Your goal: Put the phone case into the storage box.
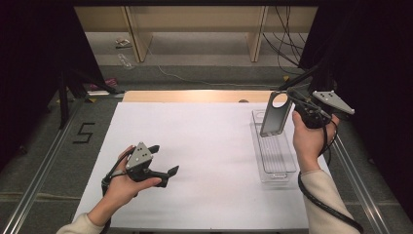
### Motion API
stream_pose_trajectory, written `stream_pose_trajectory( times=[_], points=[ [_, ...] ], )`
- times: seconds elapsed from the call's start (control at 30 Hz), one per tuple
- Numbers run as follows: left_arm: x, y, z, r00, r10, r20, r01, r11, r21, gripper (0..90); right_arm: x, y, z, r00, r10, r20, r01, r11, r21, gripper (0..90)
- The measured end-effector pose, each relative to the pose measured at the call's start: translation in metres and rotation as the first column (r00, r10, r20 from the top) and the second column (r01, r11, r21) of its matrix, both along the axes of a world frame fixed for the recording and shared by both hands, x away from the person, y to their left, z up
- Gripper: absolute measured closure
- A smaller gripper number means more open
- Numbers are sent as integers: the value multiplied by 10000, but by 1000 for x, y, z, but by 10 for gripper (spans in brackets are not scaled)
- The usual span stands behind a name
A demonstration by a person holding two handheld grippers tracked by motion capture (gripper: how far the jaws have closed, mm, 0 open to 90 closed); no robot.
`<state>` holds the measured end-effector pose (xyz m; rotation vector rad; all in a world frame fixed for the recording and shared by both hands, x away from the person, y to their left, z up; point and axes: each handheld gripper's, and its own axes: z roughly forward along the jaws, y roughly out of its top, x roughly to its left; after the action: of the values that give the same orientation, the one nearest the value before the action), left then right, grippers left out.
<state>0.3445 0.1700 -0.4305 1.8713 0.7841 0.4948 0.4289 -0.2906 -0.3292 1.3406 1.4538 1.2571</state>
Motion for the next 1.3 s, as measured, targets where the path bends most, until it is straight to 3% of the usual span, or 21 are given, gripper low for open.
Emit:
stream_pose_trajectory(
  times=[1.3],
  points=[
    [0, 0, 1, 10000, -19, 5, 19, 10000, -18, 41, 18, 1, -1, 9993, -290, -228, 286, 9994, -196, 890]
  ],
)
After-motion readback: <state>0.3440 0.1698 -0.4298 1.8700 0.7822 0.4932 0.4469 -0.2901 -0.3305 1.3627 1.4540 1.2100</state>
